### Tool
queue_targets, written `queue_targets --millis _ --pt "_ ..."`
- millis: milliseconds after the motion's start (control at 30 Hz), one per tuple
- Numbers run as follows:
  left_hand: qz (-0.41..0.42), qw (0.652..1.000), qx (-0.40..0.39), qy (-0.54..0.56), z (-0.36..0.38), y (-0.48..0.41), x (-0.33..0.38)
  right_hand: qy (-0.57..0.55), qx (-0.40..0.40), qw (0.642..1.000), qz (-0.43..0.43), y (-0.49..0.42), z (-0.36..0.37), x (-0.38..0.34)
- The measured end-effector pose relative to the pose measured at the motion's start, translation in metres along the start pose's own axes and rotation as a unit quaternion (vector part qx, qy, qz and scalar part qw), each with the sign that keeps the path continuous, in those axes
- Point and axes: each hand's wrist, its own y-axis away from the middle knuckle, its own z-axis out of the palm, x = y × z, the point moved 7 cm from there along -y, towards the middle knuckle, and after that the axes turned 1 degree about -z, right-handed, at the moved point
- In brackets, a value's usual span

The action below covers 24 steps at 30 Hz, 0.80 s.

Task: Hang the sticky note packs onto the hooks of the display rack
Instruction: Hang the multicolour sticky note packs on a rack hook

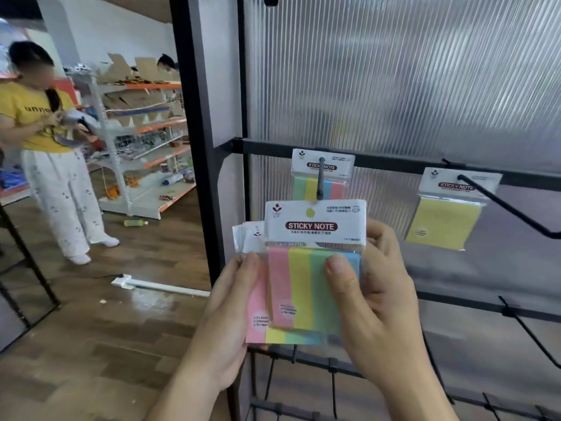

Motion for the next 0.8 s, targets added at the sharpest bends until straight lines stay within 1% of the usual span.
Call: queue_targets --millis 133,267,367,433,500,667,800 --pt "0.008 1.000 -0.003 0.011 -0.006 0.001 0.005 -0.075 0.032 0.996 -0.044 -0.004 -0.001 -0.019" --pt "0.013 1.000 -0.012 0.017 -0.006 0.001 0.008 -0.092 0.097 0.990 -0.038 -0.004 -0.003 -0.020" --pt "0.016 1.000 -0.015 0.014 -0.007 0.000 0.009 -0.057 0.108 0.989 -0.079 -0.002 -0.003 -0.027" --pt "0.013 1.000 -0.013 0.019 -0.008 -0.001 0.008 0.002 0.105 0.987 -0.123 -0.002 -0.003 -0.033" --pt "0.009 1.000 -0.016 0.021 -0.008 -0.001 0.008 0.054 0.107 0.982 -0.144 -0.001 -0.004 -0.035" --pt "0.006 1.000 -0.024 0.011 -0.010 -0.003 0.008 0.086 0.136 0.982 -0.101 -0.004 -0.005 -0.024" --pt "0.006 1.000 -0.021 0.003 -0.013 -0.004 0.008 0.096 0.140 0.983 -0.075 -0.003 -0.003 -0.014"
